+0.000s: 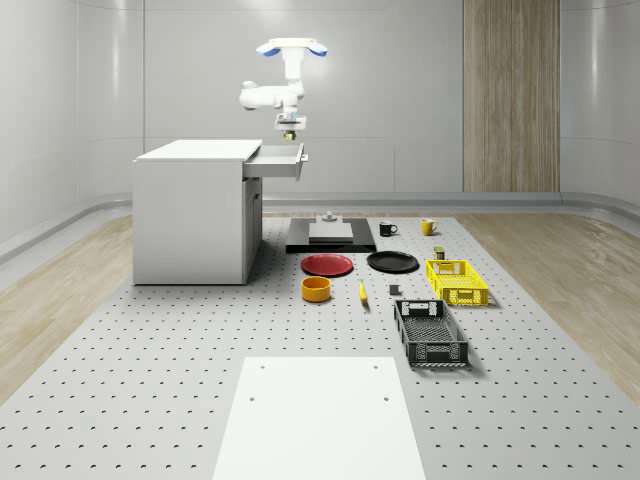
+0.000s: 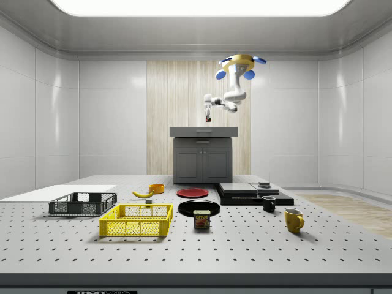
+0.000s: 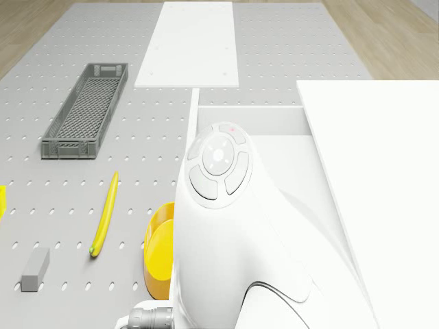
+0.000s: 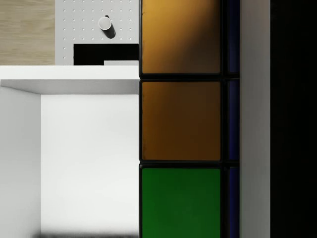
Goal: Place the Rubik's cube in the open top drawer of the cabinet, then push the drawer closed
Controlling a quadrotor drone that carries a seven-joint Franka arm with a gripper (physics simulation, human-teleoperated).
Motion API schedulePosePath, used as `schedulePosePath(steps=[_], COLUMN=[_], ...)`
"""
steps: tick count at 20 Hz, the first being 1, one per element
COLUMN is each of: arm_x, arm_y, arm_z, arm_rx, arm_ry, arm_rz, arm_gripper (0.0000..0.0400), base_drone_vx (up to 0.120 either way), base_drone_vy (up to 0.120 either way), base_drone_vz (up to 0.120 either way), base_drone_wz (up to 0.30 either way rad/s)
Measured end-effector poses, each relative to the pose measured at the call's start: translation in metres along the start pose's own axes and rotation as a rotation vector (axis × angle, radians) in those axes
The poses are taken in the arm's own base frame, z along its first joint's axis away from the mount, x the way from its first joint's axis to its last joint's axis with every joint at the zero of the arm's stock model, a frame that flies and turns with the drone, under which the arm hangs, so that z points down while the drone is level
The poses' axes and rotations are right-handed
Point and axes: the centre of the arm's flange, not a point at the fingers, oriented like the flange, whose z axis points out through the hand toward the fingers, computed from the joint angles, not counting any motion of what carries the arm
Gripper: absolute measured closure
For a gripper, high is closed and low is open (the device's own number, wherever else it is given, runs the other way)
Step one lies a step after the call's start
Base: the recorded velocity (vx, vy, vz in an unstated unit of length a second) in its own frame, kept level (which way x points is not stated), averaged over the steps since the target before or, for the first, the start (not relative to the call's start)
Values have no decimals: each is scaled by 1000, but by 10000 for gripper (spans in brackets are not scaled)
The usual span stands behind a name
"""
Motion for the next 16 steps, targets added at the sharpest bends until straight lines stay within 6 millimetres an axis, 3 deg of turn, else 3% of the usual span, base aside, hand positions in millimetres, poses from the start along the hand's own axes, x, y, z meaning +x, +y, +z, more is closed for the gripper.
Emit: schedulePosePath(steps=[9,16], arm_x=[0,0], arm_y=[0,0], arm_z=[0,21], arm_rx=[0,0], arm_ry=[0,0], arm_rz=[0,0], arm_gripper=[75,75], base_drone_vx=[0,0], base_drone_vy=[-116,0], base_drone_vz=[0,0], base_drone_wz=[0,0])
